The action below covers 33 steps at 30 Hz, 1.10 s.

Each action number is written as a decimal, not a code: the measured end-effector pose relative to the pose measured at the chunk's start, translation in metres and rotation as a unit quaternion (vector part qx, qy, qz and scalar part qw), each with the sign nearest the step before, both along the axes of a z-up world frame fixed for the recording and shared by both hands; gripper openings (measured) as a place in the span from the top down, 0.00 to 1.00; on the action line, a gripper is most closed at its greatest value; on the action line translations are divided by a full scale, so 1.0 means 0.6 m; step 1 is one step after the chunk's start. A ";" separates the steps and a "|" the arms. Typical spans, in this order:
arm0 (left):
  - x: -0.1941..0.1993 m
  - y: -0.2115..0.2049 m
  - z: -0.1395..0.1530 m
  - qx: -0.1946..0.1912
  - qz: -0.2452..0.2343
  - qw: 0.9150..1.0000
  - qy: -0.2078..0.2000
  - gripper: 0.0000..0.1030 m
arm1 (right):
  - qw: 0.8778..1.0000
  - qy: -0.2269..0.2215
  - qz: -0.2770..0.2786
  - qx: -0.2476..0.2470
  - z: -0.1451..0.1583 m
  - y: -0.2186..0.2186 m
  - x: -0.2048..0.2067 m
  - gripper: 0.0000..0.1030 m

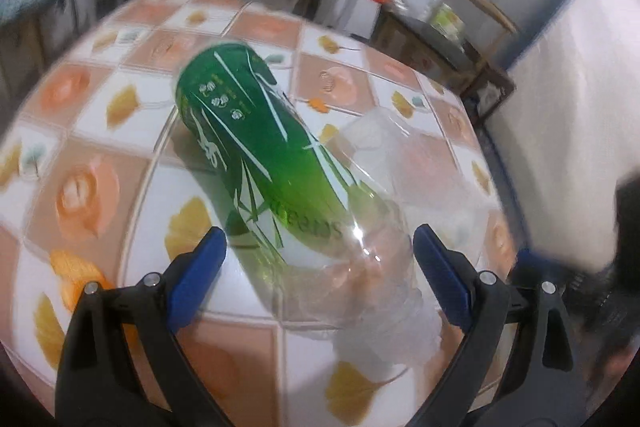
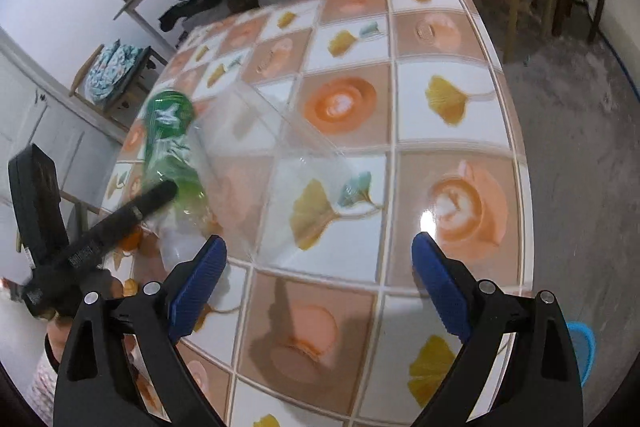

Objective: Collect trash
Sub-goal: 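Grasp the clear plastic container with the right tool, then grasp the green bottle with the left tool while the right holds the container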

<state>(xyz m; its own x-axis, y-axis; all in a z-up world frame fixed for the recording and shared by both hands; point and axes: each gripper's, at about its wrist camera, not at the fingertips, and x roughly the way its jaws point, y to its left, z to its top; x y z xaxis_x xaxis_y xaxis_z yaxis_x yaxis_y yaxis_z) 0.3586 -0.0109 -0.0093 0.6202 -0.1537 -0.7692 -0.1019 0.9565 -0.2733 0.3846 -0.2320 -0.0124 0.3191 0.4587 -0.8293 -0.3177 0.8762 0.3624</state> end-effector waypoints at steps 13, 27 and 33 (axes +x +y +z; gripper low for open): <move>-0.007 0.012 -0.013 0.030 -0.060 0.998 0.020 0.26 | 0.986 0.001 0.133 -0.103 -0.029 0.140 0.101 0.08; -0.040 0.019 -0.020 -0.012 -0.120 0.992 0.040 0.41 | 0.992 0.028 0.036 -0.115 -0.047 0.055 0.029 0.10; -0.058 0.030 -0.003 -0.031 -0.126 0.989 0.064 0.21 | 0.991 0.012 0.020 -0.129 -0.046 0.005 -0.034 0.09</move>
<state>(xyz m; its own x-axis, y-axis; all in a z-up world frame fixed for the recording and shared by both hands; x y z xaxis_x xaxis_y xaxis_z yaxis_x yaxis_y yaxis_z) 0.3237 0.0073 -0.0112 0.4545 -0.3402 -0.8232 0.1010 0.9379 -0.3318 0.3644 -0.2287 -0.0398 0.2828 0.2429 -0.9279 -0.3485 0.9273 0.1365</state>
